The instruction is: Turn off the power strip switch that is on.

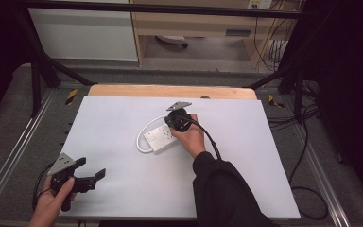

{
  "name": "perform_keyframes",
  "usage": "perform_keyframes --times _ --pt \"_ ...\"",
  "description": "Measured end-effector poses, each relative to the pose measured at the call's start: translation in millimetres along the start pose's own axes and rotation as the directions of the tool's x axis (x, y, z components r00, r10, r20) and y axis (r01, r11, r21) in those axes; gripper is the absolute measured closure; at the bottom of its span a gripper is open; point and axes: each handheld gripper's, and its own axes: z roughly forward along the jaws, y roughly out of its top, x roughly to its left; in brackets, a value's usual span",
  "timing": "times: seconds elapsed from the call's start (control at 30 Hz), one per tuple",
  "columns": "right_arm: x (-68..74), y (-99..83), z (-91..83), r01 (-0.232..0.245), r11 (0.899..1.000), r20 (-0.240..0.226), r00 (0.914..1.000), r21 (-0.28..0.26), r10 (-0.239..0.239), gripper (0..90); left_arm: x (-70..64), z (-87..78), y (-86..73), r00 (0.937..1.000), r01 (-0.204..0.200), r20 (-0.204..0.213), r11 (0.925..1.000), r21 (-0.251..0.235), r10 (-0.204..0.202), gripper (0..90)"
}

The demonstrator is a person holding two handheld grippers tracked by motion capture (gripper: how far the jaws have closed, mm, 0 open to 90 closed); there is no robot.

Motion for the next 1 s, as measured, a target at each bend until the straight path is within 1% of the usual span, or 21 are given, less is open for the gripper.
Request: perform_keyframes --times 0.13,0.23,0.37,0.43,0.57,0.73,0.87,1.0 --pt "-1.4 0.5 -1.8 -0.005 1.000 -0.004 1.0000 0.001 0.005 88.3 -0.2 0.1 0.0 1.0000 0.001 0.001 1.0000 0.000 -0.001 7.1" --pt "-2.2 0.4 -2.9 -0.010 1.000 -0.006 0.9999 0.017 0.011 87.6 0.0 -0.1 -0.1 1.0000 0.000 0.000 1.0000 0.001 0.000 7.1" --pt "-4.2 1.3 -6.4 -0.023 1.000 -0.018 0.9996 0.018 0.023 83.9 0.3 -0.1 -0.3 1.0000 0.000 0.000 1.0000 0.000 0.000 7.1" --pt "-5.3 2.6 -9.5 -0.029 1.000 -0.023 0.9993 0.013 0.029 80.8 0.4 0.0 -0.3 1.0000 0.000 0.000 1.0000 0.000 0.000 7.1" --pt "-7.6 4.0 -15.6 -0.047 0.999 -0.019 0.9987 0.013 0.047 74.4 0.1 0.0 -0.4 1.0000 -0.001 0.000 1.0000 0.001 0.001 7.1" --pt "-9.3 6.0 -22.1 -0.049 0.999 -0.024 0.9985 0.003 0.049 67.2 0.7 0.1 -0.6 1.0000 -0.001 -0.003 1.0000 0.002 0.001 7.1" --pt "-10.7 7.9 -26.5 -0.052 0.999 -0.029 0.9982 0.007 0.052 60.1 0.3 -0.1 -0.7 1.0000 -0.001 -0.003 1.0000 0.003 0.001 7.1" --pt "-13.3 8.7 -30.6 -0.059 0.998 -0.034 0.9976 0.013 0.060 50.9 0.5 -0.2 -0.7 1.0000 -0.001 -0.004 1.0000 0.003 0.001 7.1"
